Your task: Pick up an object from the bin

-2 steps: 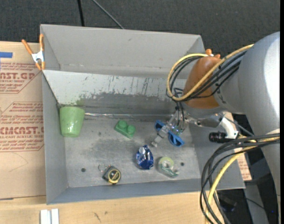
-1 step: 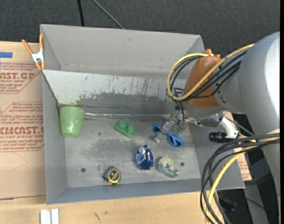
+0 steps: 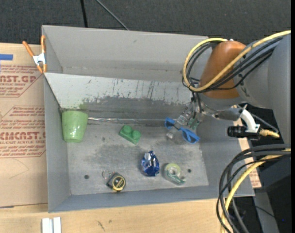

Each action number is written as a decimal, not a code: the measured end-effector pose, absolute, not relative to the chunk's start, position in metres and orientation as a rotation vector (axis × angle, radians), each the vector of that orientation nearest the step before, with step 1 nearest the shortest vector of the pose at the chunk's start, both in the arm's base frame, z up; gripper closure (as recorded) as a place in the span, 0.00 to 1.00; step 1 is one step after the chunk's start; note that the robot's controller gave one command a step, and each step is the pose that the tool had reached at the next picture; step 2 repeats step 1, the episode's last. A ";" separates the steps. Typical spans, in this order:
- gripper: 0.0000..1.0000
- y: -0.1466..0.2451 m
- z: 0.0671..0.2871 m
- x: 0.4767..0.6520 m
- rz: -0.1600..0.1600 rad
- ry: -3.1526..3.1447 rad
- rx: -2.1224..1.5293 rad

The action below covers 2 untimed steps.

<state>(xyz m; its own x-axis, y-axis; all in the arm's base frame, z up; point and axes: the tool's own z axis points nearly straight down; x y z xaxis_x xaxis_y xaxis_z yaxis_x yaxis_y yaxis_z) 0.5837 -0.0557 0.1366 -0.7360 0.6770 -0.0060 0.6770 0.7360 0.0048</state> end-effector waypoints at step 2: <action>1.00 -0.055 0.204 0.586 0.004 2.921 1.136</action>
Offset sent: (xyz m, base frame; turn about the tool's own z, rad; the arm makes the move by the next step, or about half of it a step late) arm -0.0001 -0.0001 0.0630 0.0000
